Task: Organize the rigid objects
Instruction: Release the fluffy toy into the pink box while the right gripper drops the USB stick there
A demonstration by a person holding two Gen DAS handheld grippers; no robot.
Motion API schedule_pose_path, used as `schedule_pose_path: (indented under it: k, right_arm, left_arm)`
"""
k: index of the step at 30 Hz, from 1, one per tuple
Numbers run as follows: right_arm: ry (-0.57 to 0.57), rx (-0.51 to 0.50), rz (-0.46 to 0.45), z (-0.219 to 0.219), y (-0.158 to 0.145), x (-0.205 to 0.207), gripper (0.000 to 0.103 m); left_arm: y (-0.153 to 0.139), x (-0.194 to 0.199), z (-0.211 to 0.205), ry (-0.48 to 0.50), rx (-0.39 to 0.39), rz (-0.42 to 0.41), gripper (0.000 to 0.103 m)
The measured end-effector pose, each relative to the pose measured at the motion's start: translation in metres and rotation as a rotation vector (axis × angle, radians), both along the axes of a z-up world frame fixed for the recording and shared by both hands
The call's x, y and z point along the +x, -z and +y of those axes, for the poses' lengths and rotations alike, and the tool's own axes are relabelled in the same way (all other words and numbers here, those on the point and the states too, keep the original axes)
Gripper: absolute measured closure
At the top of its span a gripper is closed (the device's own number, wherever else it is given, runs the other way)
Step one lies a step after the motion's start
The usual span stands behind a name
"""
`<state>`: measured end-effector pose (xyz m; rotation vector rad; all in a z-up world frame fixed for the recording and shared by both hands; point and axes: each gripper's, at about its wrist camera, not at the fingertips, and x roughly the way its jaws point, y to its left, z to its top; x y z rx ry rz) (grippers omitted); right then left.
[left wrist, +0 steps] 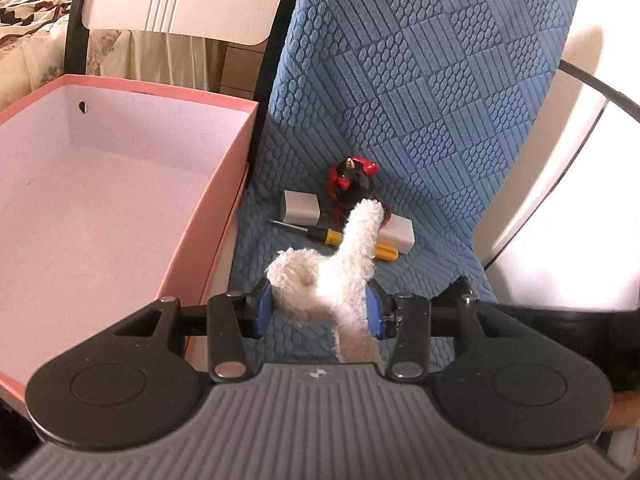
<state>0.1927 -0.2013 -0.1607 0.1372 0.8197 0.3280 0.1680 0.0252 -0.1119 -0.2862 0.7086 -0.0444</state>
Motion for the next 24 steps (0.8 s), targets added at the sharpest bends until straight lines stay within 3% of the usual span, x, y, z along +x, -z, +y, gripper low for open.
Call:
schedule_pose_path:
  k: [14, 24]
  right_arm:
    - [0.022, -0.019, -0.005, 0.007, -0.003, -0.03, 0.09]
    - [0.035, -0.036, -0.064, 0.019, -0.042, -0.031, 0.091]
  left_arm:
    - [-0.015, -0.018, 0.013, 0.013, -0.026, -0.012, 0.052]
    - [-0.058, -0.016, 0.04, 0.003, -0.069, -0.053, 0.052]
